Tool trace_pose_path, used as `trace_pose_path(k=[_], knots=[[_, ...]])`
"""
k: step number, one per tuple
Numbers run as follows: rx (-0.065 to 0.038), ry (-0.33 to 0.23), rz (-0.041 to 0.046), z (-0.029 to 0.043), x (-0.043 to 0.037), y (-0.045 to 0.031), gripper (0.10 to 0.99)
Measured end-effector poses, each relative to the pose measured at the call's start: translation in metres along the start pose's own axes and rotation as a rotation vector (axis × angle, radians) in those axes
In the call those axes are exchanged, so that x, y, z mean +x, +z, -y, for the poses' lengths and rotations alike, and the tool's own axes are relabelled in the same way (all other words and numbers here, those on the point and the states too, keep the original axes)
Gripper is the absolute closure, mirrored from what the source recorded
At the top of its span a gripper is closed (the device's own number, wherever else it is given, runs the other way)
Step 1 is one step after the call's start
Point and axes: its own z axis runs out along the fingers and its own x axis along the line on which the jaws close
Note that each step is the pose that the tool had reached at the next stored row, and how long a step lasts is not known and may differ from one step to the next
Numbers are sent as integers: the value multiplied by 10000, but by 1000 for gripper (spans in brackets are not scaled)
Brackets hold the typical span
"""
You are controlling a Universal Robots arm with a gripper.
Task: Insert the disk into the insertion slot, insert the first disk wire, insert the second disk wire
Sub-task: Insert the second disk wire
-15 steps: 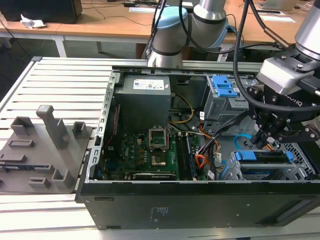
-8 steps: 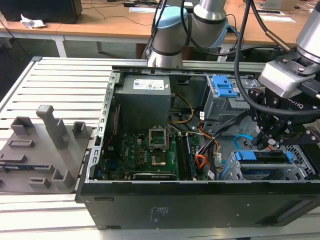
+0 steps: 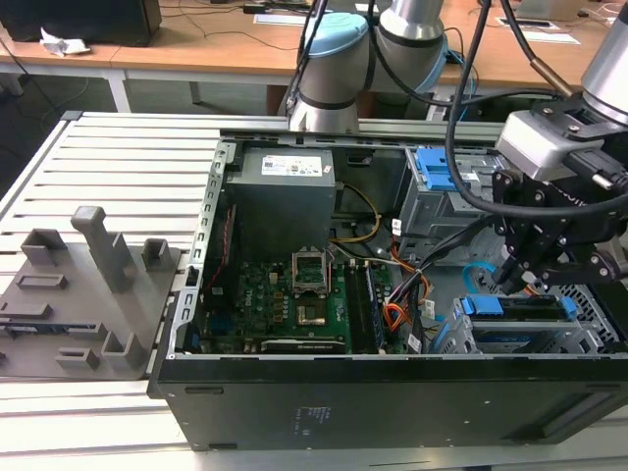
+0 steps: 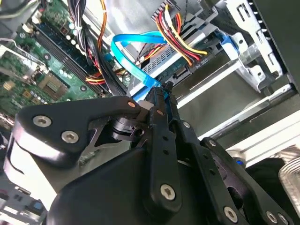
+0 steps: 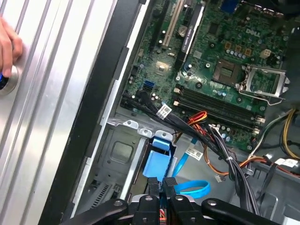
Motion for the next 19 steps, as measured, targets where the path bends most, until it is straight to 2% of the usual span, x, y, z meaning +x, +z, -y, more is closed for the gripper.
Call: trace_pose_path(k=[8, 9, 11, 13, 15, 19], knots=[[-35, 1684, 99, 1, 0, 19, 929], [-32, 1984, 166, 2, -1, 36, 929], [12, 2095, 450, 5, 0, 42, 929], [37, 2110, 634, 23, 7, 51, 929], [31, 2132, 649, 58, 30, 60, 929], [30, 2284, 656, 57, 81, 77, 929]])
